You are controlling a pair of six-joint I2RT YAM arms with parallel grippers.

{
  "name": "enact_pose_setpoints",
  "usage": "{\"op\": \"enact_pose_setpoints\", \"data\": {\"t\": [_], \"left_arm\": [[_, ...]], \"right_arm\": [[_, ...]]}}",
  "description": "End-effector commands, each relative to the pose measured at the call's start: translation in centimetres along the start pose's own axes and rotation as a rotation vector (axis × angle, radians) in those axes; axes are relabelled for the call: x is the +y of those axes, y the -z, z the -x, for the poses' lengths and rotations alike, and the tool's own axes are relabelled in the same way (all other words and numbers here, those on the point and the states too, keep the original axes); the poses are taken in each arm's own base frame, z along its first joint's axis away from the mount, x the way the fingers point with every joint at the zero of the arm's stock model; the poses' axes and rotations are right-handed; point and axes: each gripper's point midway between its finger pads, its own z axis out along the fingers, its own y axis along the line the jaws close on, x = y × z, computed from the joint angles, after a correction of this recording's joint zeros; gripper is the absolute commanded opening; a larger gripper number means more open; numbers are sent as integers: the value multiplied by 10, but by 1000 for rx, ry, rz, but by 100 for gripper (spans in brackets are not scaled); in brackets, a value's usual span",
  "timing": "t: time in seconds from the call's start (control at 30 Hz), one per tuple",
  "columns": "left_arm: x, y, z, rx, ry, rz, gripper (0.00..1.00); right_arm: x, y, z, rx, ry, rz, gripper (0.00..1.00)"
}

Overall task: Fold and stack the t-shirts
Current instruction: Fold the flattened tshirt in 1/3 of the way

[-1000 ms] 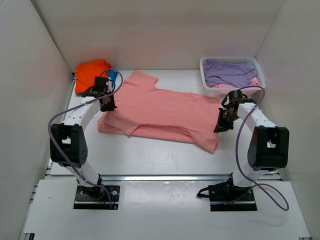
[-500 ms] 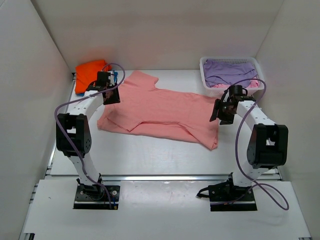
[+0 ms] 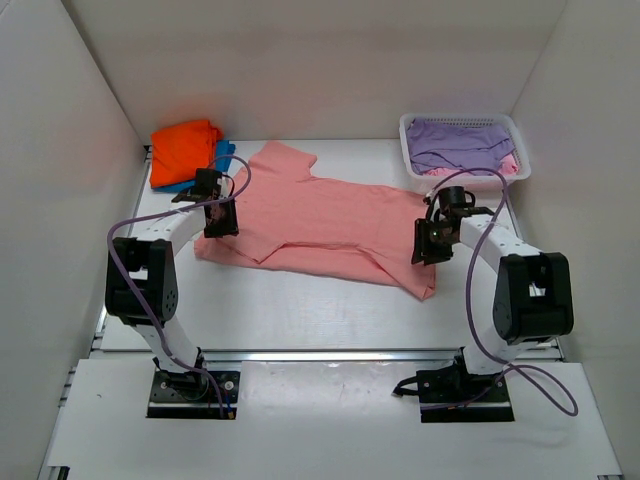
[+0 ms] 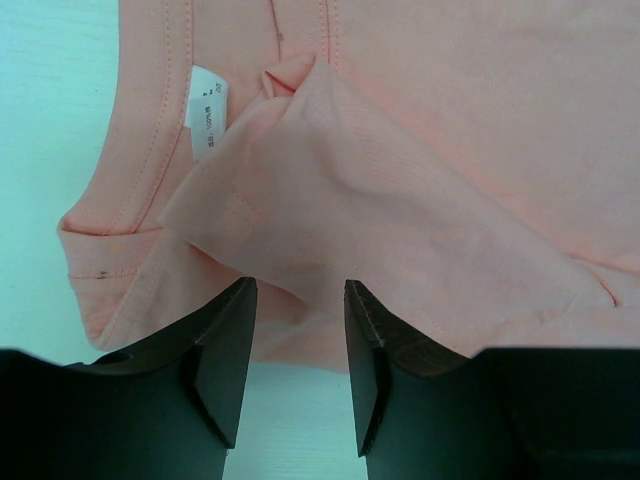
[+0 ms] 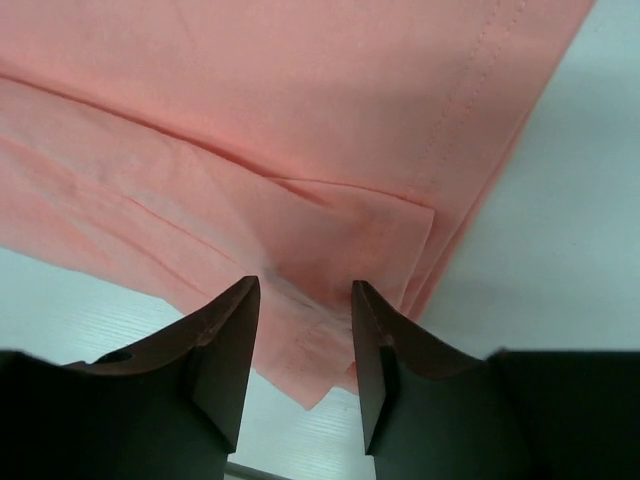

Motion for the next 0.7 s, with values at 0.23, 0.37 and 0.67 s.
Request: {"op": "enact_pose_setpoints", "data": {"t": [0.23, 0.37, 0.67], "left_arm": [[-6, 19, 16, -75, 0, -39, 52], [-4, 18, 10, -71, 8, -33, 53], [-4, 21, 4, -64, 9, -43, 53]], "right_arm": [[12, -2, -2, 26, 120, -39, 21], [14, 0, -10, 13, 159, -45, 38], [-10, -14, -20, 55, 186, -173, 32]]}}
